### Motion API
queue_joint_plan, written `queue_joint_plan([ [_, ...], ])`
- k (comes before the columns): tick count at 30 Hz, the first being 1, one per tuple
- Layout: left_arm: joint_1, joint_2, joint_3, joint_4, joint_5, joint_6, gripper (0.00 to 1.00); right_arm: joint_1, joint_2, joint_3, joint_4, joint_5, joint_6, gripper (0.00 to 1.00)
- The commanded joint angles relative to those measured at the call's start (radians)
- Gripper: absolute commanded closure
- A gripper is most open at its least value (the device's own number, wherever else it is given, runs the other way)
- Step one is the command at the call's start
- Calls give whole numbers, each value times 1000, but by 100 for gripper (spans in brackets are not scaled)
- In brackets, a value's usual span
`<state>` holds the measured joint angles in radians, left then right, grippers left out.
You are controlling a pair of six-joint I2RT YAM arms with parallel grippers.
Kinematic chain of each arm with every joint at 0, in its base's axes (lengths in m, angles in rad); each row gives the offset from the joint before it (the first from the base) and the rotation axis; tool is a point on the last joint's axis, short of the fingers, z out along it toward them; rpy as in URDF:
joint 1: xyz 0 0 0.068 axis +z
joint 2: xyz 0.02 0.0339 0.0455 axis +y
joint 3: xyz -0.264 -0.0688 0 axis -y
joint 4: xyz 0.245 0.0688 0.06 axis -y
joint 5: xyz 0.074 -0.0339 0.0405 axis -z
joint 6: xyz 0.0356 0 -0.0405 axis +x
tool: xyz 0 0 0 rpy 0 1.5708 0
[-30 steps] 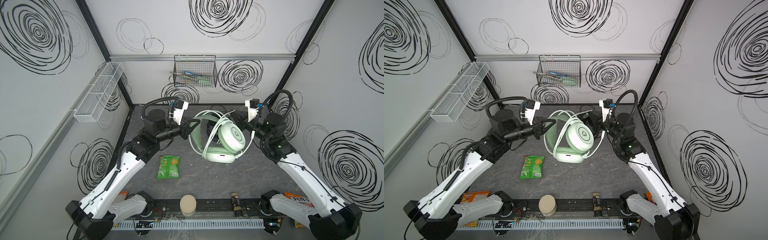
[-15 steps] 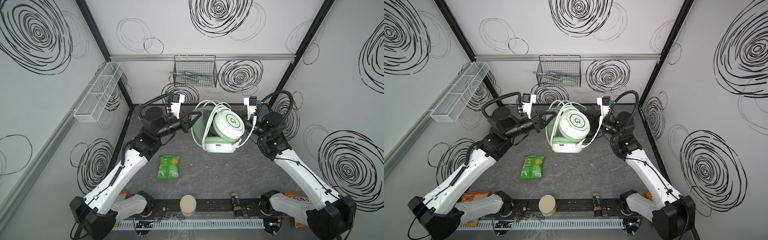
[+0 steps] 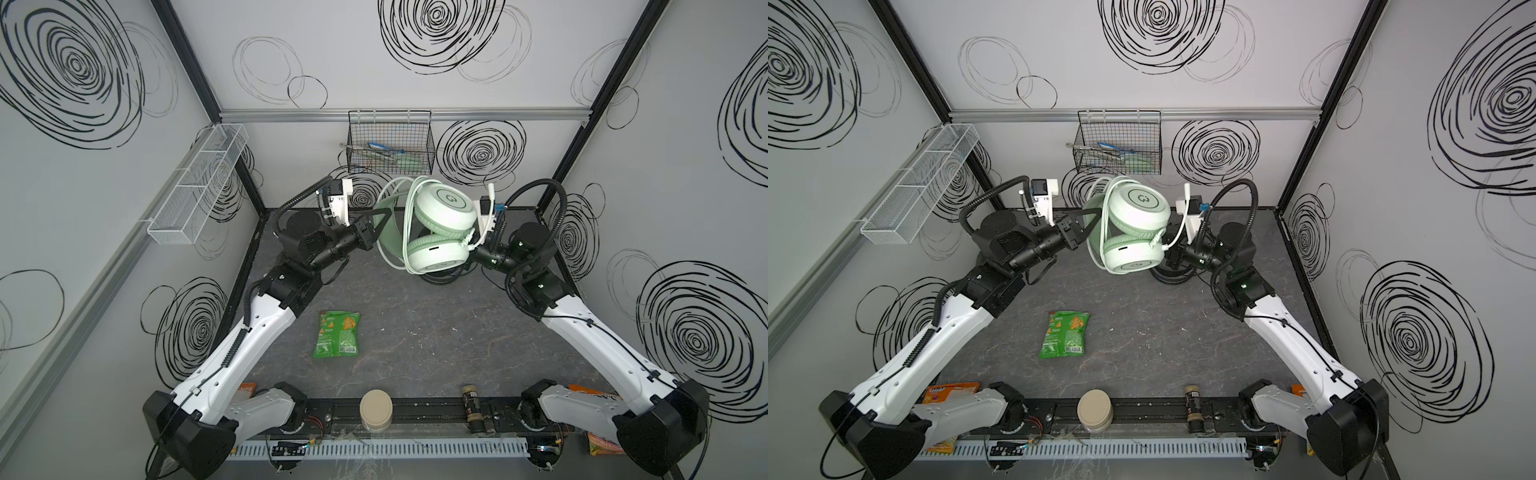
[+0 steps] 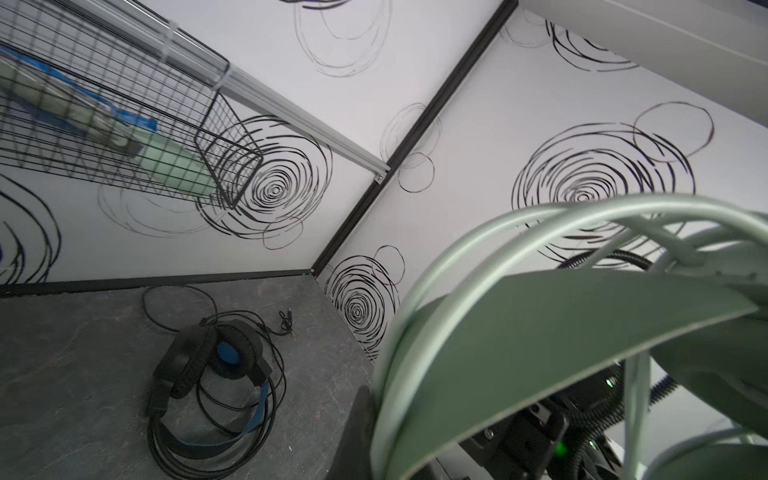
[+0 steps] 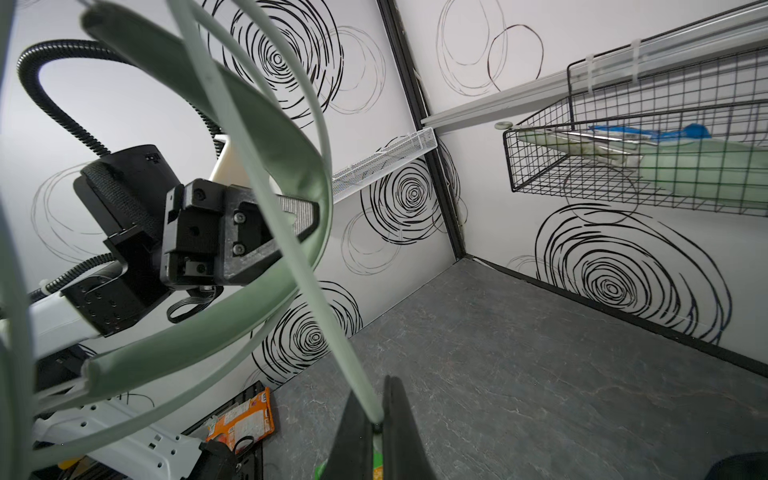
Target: Wrap the headphones
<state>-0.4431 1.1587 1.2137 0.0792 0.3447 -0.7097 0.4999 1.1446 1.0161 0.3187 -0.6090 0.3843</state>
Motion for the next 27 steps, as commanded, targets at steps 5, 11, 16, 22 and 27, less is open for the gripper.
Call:
queue_joint_plan([
  [5,6,25,144,-86,-315,-101,100,20,26,30,-52,72,-47,95],
  [11,-4,54,174,-209,-467,-57,100,76,58,72,-179,128,-121,96],
  [16,5,97,213,-268,-548,-42,100,126,78,77,-237,136,-158,96],
  [22,50,139,222,-278,-519,-97,100,134,33,4,-156,120,-141,96],
  [27,132,137,146,-207,-415,-208,100,129,12,-14,-120,108,-129,96],
])
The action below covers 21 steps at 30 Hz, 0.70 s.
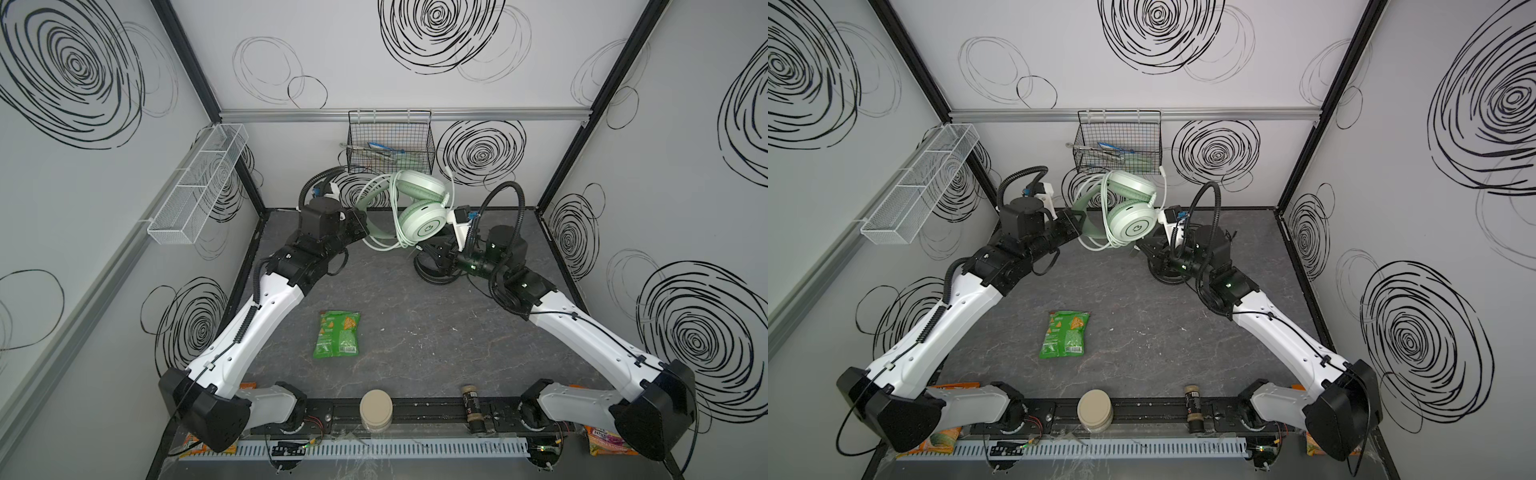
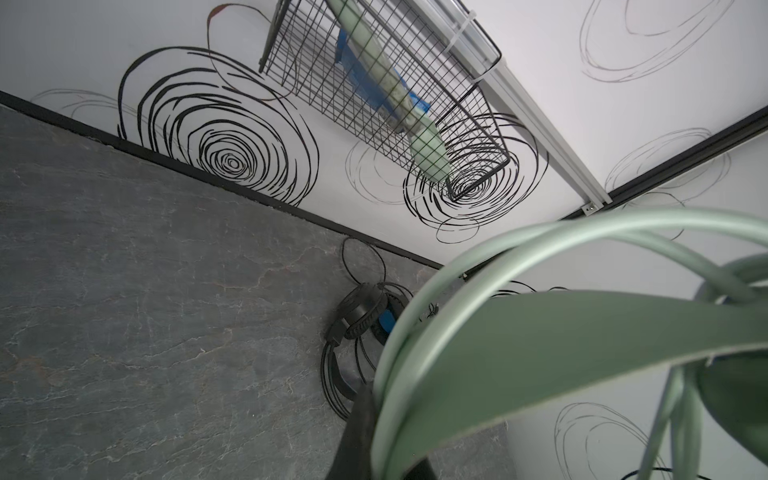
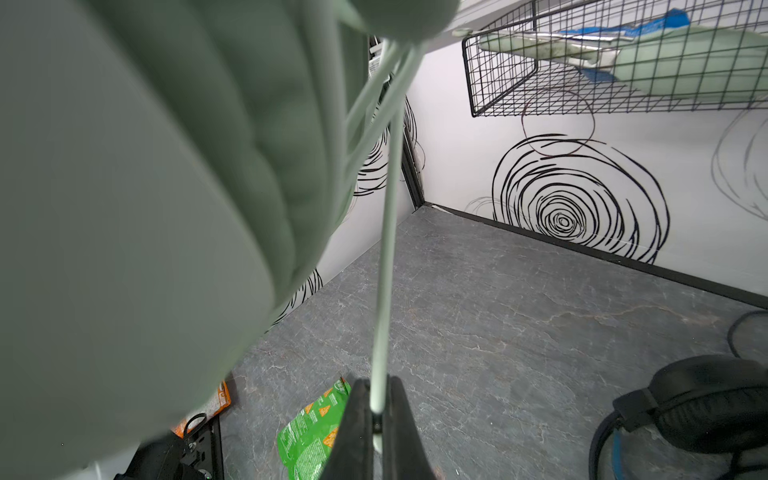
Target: Wrap the headphones
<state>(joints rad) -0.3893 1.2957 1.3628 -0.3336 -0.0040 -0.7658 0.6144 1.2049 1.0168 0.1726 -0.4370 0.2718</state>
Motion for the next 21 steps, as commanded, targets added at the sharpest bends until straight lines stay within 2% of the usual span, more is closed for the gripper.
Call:
queue_joint_plan([
  [1,96,2,-16,219,-45,-183,100,13,-48,-17,35,-70,-13,96],
  [3,123,5,-56,272,11,-254,100,12,-48,-24,58,-78,4,95],
  [8,125,19,-114,360,83,-376,100,8,-18,-15,105,-86,23,95],
  [18,125,54,-155,456,102,-523,100,19,72,0,72,-47,-9,96],
  [21,114,63,-151,446,72,-520,100,28,89,12,67,-43,-17,96],
])
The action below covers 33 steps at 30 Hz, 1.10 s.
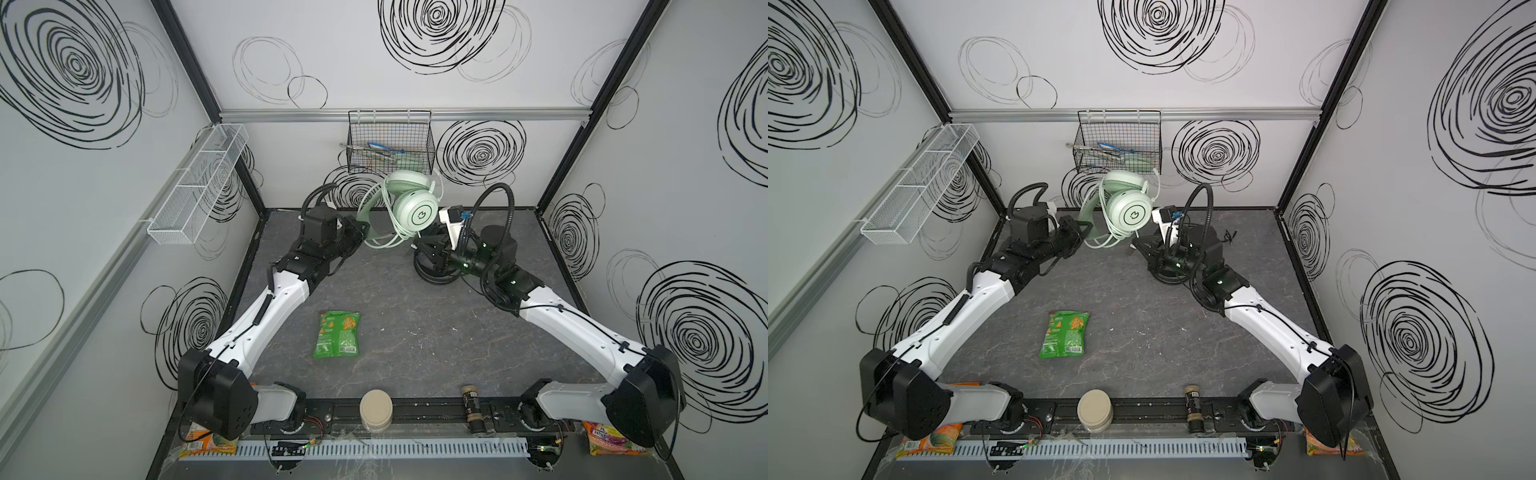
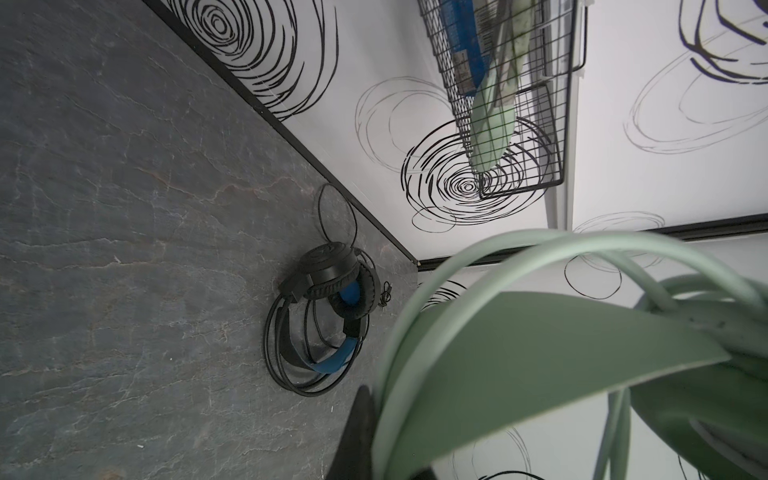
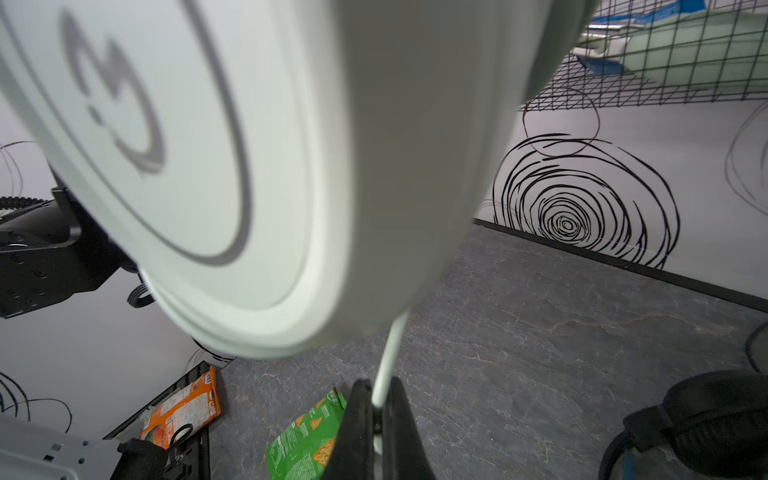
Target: Wrap the headphones
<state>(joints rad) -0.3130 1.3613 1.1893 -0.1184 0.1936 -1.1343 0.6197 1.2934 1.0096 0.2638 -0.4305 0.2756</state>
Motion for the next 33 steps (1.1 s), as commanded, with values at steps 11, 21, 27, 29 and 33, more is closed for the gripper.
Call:
queue_joint_plan([
  [11,-15,43,75,136,-322,32,100,57,-8,23,-48,-85,-5,95],
  [21,-34,62,50,160,-277,12,100,-13,-8,25,54,-195,186,94],
  [27,-46,89,44,199,-248,-42,100,-91,-29,-26,209,-232,379,94],
  [29,-53,97,29,247,-232,-73,100,-93,-27,-16,201,-238,372,94],
  [33,-63,114,20,307,-217,-106,100,-92,-26,-17,180,-249,356,95],
])
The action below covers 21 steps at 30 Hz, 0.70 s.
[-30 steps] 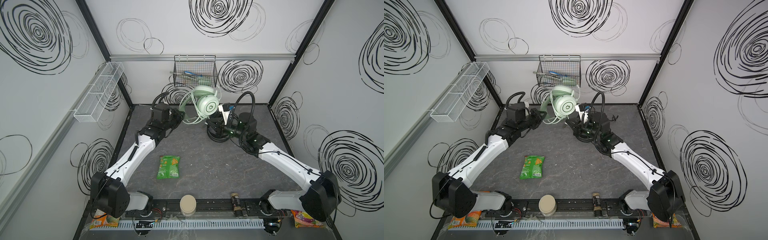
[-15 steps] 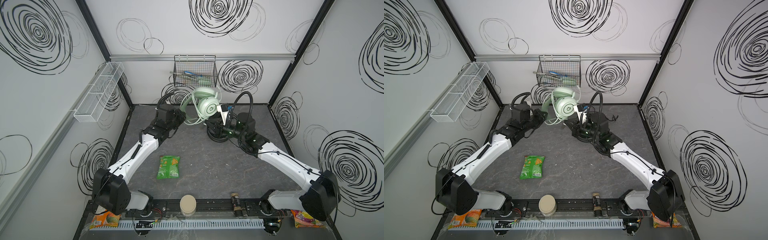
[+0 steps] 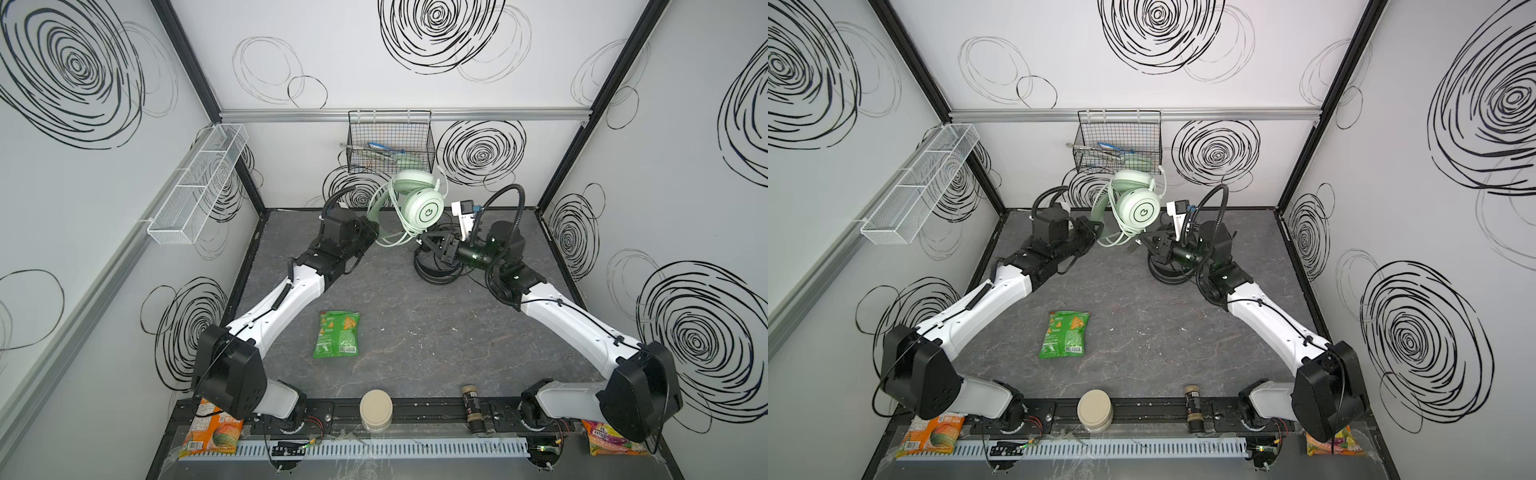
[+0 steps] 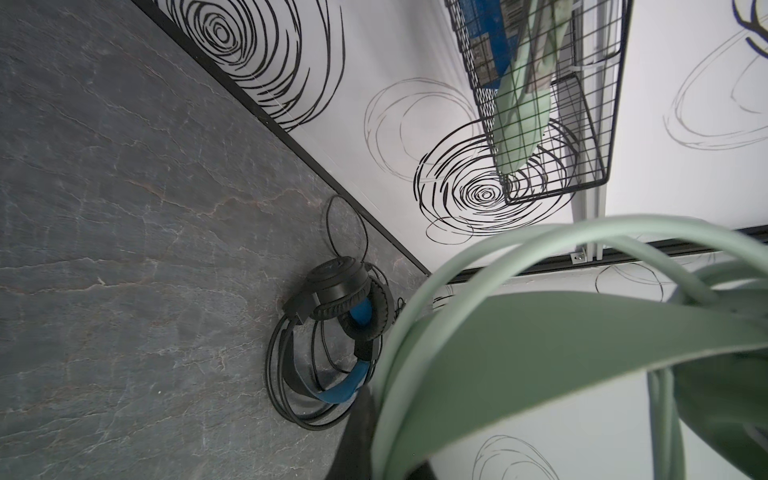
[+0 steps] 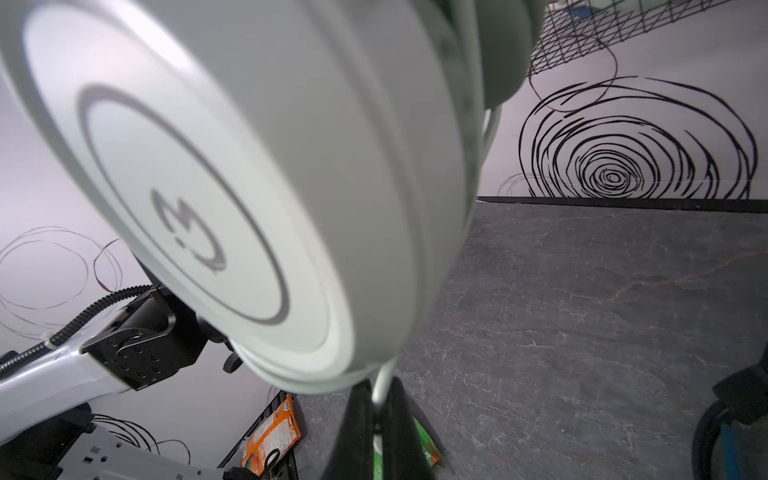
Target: Wrap the headphones
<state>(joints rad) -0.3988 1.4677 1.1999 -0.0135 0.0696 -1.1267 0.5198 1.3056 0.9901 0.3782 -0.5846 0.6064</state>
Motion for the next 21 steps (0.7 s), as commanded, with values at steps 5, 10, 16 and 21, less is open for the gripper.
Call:
queue_joint_plan([
  [5,35,-1,9,204,-96,-64,100,0,-47,33,-130,-27,-101,97],
  [10,97,-47,-54,255,-54,-31,100,-37,-63,47,-332,56,-235,98],
  [16,168,-55,-93,362,211,68,100,-134,-97,21,-395,116,-277,98],
  [21,177,-96,-178,452,400,85,100,-150,-82,47,-393,135,-283,99],
])
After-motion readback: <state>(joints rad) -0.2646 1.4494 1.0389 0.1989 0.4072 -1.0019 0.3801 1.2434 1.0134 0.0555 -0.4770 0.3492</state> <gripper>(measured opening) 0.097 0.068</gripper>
